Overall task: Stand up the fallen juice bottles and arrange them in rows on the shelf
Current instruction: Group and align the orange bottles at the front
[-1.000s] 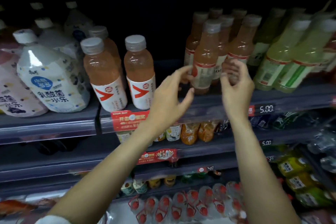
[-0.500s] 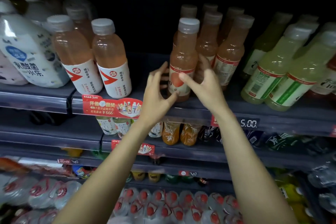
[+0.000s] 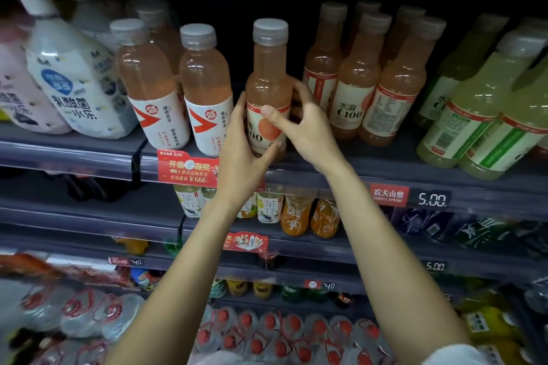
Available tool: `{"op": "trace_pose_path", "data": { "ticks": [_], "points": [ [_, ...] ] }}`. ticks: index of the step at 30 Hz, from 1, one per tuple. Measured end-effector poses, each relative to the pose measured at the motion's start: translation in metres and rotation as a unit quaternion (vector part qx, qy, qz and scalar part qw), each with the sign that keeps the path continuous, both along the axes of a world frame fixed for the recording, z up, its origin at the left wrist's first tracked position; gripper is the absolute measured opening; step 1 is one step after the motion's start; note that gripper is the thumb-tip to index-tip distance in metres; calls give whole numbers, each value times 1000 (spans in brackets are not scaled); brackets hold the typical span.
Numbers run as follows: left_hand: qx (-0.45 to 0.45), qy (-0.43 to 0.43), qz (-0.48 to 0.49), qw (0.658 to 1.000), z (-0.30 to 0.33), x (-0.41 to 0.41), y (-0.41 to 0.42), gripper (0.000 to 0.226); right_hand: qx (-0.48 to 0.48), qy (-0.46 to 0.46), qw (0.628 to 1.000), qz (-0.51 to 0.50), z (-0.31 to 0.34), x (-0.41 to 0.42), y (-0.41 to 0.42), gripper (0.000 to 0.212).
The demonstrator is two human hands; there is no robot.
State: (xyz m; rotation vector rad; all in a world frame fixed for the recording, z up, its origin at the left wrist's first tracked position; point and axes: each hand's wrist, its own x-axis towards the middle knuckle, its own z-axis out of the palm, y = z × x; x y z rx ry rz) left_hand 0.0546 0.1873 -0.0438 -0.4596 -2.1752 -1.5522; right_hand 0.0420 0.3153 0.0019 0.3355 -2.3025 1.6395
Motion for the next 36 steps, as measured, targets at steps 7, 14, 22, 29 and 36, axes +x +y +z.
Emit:
{"op": "trace_pose_path", "data": {
  "ticks": [7, 14, 22, 29, 36],
  "points": [
    [-14, 2, 16, 1000, -1, 2, 0, 86, 15, -10, 1000, 7, -2, 1, -1, 66],
    [-24, 2, 31, 999, 2, -1, 4, 89, 141, 106, 969, -174, 4, 4, 44, 42],
    [-21, -4, 45, 999, 1, -3, 11, 88, 284, 131, 909, -274, 3, -8, 78, 32],
    [-27, 8, 50, 998, -2, -7, 10, 86, 267, 116, 914, -284, 30, -42, 61, 48],
    [-25, 8, 38, 999, -3, -9, 9, 86, 250, 63, 920, -295, 37, -68, 43, 50]
  ]
}}
